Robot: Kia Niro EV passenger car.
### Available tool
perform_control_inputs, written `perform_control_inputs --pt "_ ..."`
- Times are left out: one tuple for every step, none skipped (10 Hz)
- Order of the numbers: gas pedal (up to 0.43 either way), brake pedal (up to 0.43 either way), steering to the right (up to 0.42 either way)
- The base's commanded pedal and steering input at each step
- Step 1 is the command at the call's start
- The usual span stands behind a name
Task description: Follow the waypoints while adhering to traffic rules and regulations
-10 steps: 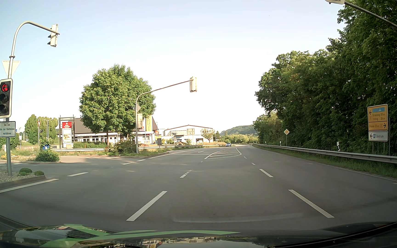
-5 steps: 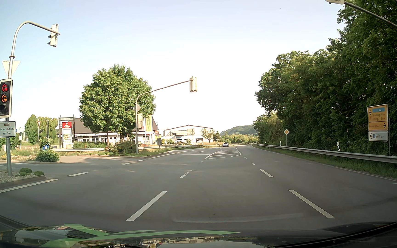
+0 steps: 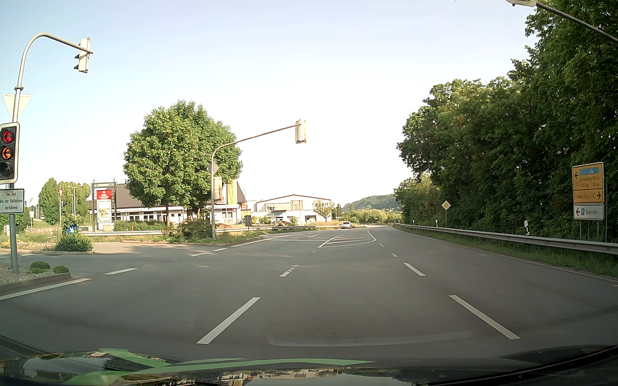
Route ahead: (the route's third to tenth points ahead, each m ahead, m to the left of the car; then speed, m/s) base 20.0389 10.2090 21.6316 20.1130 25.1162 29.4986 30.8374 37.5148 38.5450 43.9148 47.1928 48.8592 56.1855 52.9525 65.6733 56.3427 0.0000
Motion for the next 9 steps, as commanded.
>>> perform_control_inputs --pt "0.0 0.287 -0.004" --pt "0.0 0.287 -0.004" --pt "0.0 0.287 -0.004" --pt "0.0 0.287 -0.004" --pt "0.0 0.287 -0.004" --pt "0.0 0.287 -0.004" --pt "0.0 0.287 -0.004" --pt "0.0 0.287 -0.004" --pt "0.0 0.287 -0.004"
